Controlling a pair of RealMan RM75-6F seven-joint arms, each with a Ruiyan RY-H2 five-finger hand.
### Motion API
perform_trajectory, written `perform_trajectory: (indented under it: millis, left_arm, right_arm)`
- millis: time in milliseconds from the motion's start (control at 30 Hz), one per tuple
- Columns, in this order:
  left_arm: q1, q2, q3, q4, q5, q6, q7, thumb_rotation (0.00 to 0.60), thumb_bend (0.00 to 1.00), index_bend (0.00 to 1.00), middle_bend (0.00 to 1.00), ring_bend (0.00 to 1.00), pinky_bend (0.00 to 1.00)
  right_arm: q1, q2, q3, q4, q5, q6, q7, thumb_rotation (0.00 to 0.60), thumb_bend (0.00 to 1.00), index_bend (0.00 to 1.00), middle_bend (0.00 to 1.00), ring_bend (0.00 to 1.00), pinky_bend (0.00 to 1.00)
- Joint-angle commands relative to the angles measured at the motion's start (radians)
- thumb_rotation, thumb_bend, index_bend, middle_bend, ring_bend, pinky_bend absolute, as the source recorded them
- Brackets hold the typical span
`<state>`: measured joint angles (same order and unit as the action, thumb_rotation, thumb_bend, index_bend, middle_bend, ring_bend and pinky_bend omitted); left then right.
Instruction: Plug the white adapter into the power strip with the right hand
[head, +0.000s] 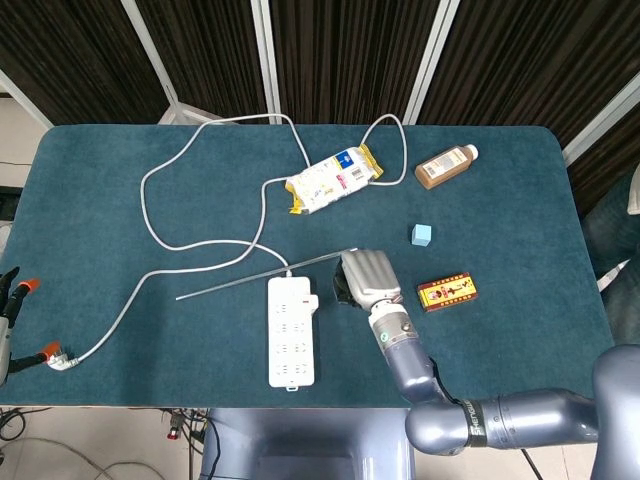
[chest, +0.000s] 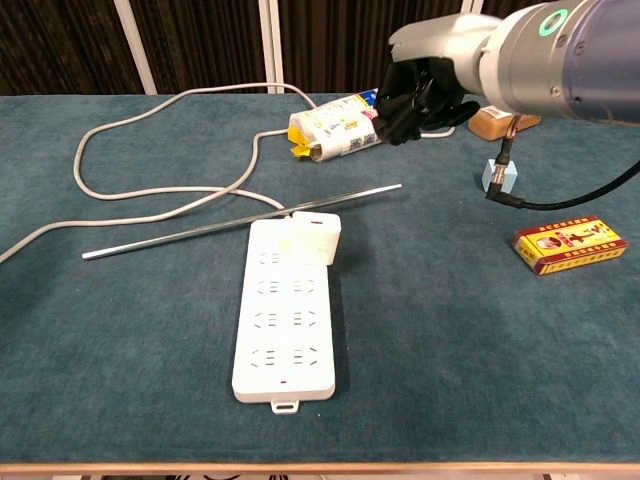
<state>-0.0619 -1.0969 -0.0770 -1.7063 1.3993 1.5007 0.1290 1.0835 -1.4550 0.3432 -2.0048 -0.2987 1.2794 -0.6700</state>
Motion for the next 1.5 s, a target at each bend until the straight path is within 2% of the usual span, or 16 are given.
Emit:
perform_trajectory:
  millis: [33,333,667,833,1133,1500]
  left_arm:
    - [-0.001,0.002,0.0,-0.001,-0.001,-0.003,-0.004,0.6,0.09,0.2,0.0,0.0,0.0]
    - [-0.002,0.004,-0.002,0.001,-0.005,-0.006,-0.008,0.6,0.09,0.2,0.0,0.0,0.0]
    - [-0.003,0.006,-0.002,0.002,-0.006,-0.007,-0.012,0.6,0.09,0.2,0.0,0.0,0.0]
    - [-0.002,0.007,-0.003,0.001,-0.008,-0.006,-0.013,0.6,0.09,0.2,0.0,0.0,0.0]
    - [-0.004,0.005,-0.001,0.002,-0.007,-0.009,-0.007,0.6,0.09,0.2,0.0,0.0,0.0]
    - [-0.005,0.002,-0.004,0.003,-0.013,-0.009,-0.001,0.6,0.09,0.2,0.0,0.0,0.0]
  right_arm:
    - [0.044,0.0,-0.019,-0.009,0.069,-0.053,-0.078,0.6,0.84,1.0,0.82,0.89,1.0]
    - [0.2,0.042,-0.05,0.001,0.301,-0.218,-0.287,0.6,0.84,1.0,0.83,0.89,1.0]
    - [0.333,0.035,-0.039,0.074,0.512,-0.321,-0.343,0.6,0.84,1.0,0.83,0.9,1.0]
    - [0.375,-0.001,-0.05,0.143,0.518,-0.313,-0.346,0.6,0.84,1.0,0.83,0.9,1.0]
    - [0.391,-0.045,-0.077,0.228,0.505,-0.312,-0.327,0.6,0.84,1.0,0.83,0.9,1.0]
    - [0.404,-0.072,-0.079,0.274,0.51,-0.333,-0.309,0.6,0.84,1.0,0.83,0.9,1.0]
